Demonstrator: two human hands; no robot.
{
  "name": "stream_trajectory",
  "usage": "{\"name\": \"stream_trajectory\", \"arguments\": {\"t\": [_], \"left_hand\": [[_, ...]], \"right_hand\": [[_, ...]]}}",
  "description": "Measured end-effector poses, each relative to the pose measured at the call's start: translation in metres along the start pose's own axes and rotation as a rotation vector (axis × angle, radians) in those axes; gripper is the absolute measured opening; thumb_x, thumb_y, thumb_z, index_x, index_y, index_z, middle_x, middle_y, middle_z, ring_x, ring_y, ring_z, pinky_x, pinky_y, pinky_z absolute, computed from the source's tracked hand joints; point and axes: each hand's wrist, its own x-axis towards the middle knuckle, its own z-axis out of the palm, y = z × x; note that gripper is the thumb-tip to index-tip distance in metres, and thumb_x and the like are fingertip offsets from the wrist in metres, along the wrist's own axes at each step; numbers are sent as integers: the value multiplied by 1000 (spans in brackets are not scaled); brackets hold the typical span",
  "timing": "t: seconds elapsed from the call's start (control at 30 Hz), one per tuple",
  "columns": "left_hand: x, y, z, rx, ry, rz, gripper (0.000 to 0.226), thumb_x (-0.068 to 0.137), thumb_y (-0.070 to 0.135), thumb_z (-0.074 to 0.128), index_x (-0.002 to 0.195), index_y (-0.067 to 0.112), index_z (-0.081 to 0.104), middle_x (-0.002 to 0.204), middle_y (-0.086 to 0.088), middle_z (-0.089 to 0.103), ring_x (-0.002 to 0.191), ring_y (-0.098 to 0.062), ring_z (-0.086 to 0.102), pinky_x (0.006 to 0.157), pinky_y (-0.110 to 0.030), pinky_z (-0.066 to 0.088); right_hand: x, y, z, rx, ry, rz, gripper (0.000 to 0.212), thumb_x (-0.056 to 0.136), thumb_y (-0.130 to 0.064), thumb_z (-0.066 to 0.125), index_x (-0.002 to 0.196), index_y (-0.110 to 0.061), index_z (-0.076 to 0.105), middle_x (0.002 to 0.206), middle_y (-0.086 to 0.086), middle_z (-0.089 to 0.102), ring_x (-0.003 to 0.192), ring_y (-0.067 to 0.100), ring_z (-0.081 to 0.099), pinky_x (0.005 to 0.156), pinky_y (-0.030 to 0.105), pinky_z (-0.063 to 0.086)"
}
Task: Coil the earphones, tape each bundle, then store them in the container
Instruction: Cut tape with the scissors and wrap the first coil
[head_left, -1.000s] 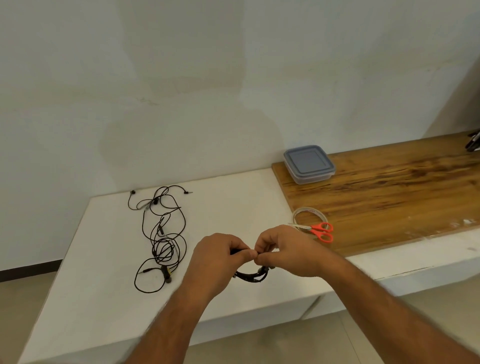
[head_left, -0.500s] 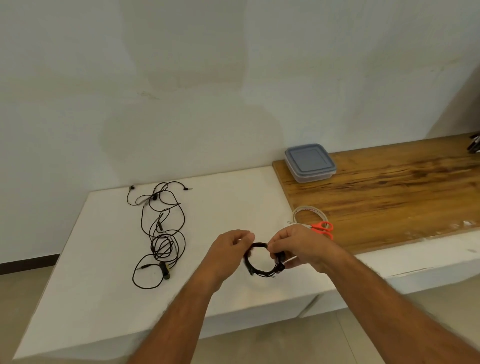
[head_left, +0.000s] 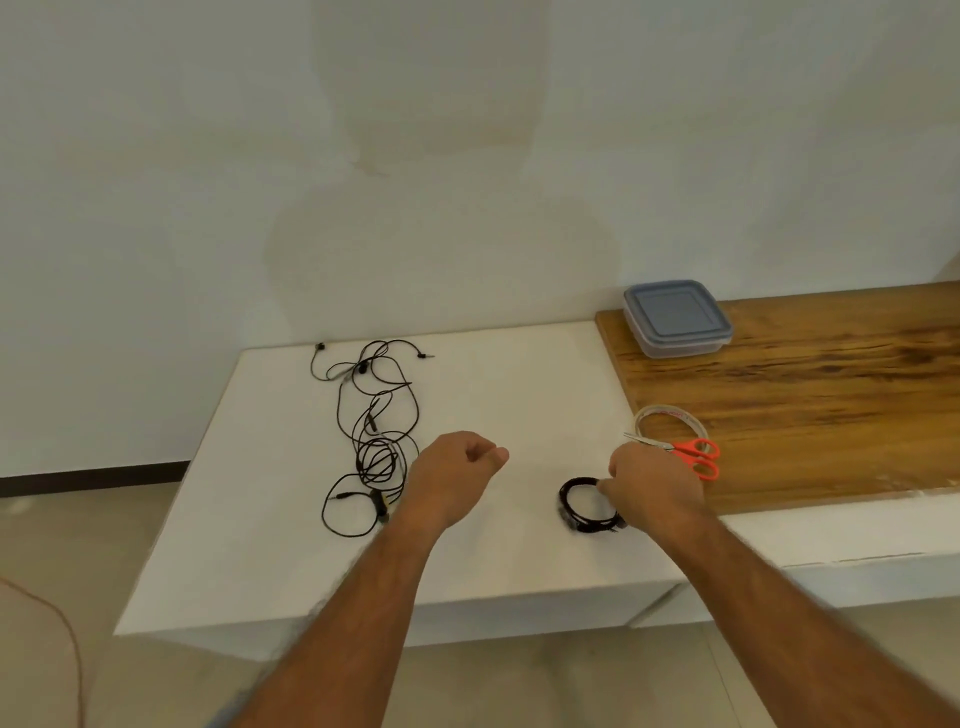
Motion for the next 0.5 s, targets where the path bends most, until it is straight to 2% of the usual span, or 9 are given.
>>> {"name": "stream_trajectory", "arguments": {"t": [0.07, 0.13, 0.3, 0.4, 0.5], "left_hand": [[1, -8, -10, 25, 39, -4, 23, 91, 39, 61, 104, 22, 69, 98, 9, 68, 98, -12, 63, 88, -31, 50], [3, -16, -21, 53, 84, -21, 23, 91, 38, 63, 106, 21, 69, 99, 10, 67, 97, -10, 62, 85, -28, 48], [9, -46, -57, 179, 258, -69, 23, 90, 35, 63, 109, 23, 69, 105, 9, 70, 94, -9, 61, 76, -22, 39], [11, -70, -79, 235, 394, -134, 32, 91, 36, 62, 119, 20, 65, 114, 3, 68, 103, -16, 61, 81, -26, 41], [17, -94, -87, 302, 394, -243, 50, 90, 45, 61, 131, 16, 56, 127, -5, 62, 115, -24, 58, 91, -34, 44]], "right_hand": [[-1, -9, -5, -48, 92, -18, 26, 93, -42, 56, 99, -18, 63, 97, 2, 68, 91, 22, 65, 67, 29, 47], [-3, -22, -12, 14, 142, -54, 29, 92, -42, 55, 107, -19, 63, 102, 2, 68, 95, 22, 63, 70, 31, 46], [-7, -69, -11, 212, 175, -196, 25, 90, -44, 57, 104, -25, 67, 99, -5, 70, 91, 17, 63, 73, 28, 47], [-6, -99, 1, 281, 127, -262, 24, 90, -45, 57, 100, -26, 67, 97, -6, 69, 90, 16, 63, 78, 32, 52], [-3, -124, 15, 321, 54, -312, 23, 89, -43, 58, 98, -24, 67, 99, -5, 69, 93, 18, 61, 79, 31, 50]]}}
